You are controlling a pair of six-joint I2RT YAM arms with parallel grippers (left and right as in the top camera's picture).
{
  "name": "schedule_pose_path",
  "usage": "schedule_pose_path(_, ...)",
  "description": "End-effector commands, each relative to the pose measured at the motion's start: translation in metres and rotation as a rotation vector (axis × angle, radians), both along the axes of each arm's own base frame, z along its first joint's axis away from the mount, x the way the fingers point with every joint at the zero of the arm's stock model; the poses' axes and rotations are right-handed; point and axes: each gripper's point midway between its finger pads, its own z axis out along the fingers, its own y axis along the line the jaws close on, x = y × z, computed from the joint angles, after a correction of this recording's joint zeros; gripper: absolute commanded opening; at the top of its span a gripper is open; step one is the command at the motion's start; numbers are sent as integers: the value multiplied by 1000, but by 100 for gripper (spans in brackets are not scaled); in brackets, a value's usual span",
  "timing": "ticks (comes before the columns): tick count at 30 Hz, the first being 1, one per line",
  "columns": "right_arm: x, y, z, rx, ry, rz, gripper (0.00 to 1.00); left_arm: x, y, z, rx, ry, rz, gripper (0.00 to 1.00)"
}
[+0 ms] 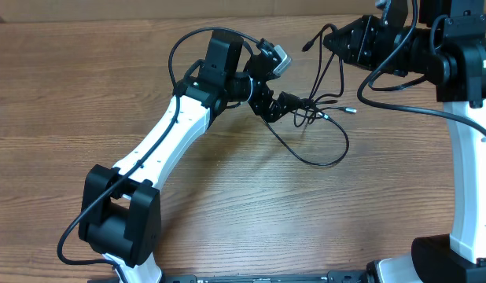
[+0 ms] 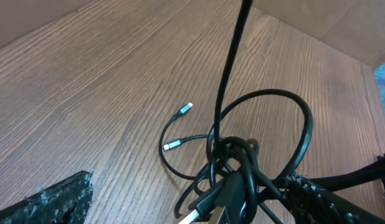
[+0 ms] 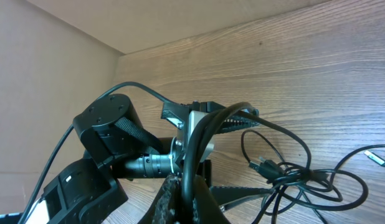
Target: Untangle cables
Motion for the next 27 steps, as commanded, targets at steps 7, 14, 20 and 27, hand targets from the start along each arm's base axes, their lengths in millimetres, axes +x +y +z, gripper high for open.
schedule_pose_path(7, -1, 3, 13, 16, -42, 21, 4, 2, 0, 15, -5, -49, 9, 79)
schedule_pose_path(14, -1, 3, 13, 16, -42, 21, 4, 2, 0, 15, -5, -49, 8, 40)
schedule_pose_path(20, -1, 3, 13, 16, -42, 21, 4, 1, -1, 15, -7, -47, 5, 22)
schedule_pose_path(27, 0, 2, 12, 4, -48, 16, 4, 1, -1, 15, -7, -48, 4, 100)
